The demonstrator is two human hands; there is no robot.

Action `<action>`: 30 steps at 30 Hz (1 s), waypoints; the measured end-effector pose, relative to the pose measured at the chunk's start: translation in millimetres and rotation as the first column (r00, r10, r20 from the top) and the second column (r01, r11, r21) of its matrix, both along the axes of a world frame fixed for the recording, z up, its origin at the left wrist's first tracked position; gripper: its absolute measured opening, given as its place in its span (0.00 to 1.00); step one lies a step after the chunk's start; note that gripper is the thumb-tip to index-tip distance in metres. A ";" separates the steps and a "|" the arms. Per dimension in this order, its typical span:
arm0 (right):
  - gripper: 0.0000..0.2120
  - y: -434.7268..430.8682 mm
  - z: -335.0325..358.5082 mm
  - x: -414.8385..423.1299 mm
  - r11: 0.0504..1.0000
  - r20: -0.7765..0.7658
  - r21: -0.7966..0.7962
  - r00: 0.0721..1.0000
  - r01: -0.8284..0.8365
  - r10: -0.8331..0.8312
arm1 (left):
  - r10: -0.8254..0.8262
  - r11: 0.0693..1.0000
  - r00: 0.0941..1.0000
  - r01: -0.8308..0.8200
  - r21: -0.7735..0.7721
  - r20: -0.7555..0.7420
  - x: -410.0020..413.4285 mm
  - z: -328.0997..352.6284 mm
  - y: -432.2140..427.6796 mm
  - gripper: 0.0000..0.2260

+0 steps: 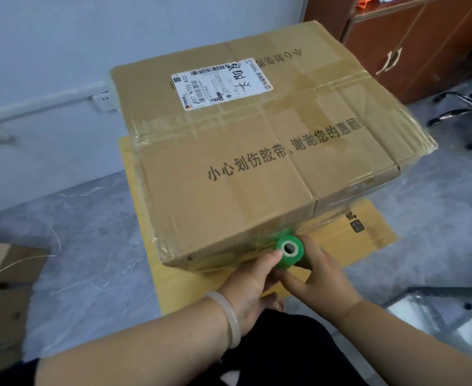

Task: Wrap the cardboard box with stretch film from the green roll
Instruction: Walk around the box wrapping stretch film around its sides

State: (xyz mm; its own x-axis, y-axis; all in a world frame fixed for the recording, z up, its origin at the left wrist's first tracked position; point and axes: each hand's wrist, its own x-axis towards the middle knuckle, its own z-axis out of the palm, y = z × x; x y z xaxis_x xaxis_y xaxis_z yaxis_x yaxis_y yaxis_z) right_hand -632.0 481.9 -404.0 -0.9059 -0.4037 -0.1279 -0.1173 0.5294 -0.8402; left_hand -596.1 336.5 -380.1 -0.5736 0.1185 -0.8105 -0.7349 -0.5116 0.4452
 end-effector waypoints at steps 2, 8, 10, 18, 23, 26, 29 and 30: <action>0.22 7.5 -4.0 -7.2 0.997 -0.015 0.055 0.999 -0.051 0.052 | 0.027 0.999 1.000 -0.027 0.032 0.010 0.5 -1.2 0.5 0.13; 0.30 14.0 -7.4 -27.9 0.956 -0.303 0.287 0.941 -0.062 0.151 | 0.158 0.983 0.987 -0.157 0.093 -0.004 2.7 -7.0 8.8 0.28; 0.30 15.6 -6.5 -34.7 0.945 -0.317 0.316 0.930 -0.082 0.187 | 0.201 0.976 0.979 -0.199 0.087 -0.017 2.8 -5.1 17.1 0.32; 0.24 33.8 7.9 -54.6 0.905 -0.280 0.182 0.862 -0.385 0.423 | 0.271 0.962 0.963 -0.271 -0.033 -0.013 2.1 -2.6 30.8 0.52; 0.26 38.9 11.5 -51.9 0.889 -0.210 0.114 0.864 -0.443 0.457 | 0.210 0.977 0.977 -0.212 -0.028 -0.045 -0.3 -5.5 31.6 0.58; 0.28 42.4 10.3 -49.2 0.860 -0.214 0.141 0.833 -0.491 0.511 | 0.183 0.982 0.981 -0.186 -0.045 -0.068 4.3 -13.1 32.8 0.63; 0.25 40.9 12.0 -45.2 0.866 -0.215 0.107 0.839 -0.488 0.500 | 0.178 0.982 0.980 -0.182 -0.040 -0.094 7.1 -13.5 34.6 0.64; 0.25 40.3 12.0 -44.5 0.867 -0.199 0.094 0.845 -0.489 0.497 | 0.182 0.981 0.978 -0.187 -0.044 -0.098 6.7 -14.4 34.8 0.64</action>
State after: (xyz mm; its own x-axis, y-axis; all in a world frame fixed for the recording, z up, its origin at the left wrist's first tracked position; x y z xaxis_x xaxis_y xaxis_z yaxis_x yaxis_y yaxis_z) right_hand -676.5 522.2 -392.0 -0.5958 -0.8030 0.0173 -0.5419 0.3860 -0.7466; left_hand -589.4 371.3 -394.5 -0.6545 -0.0376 -0.7551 -0.5841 -0.6089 0.5367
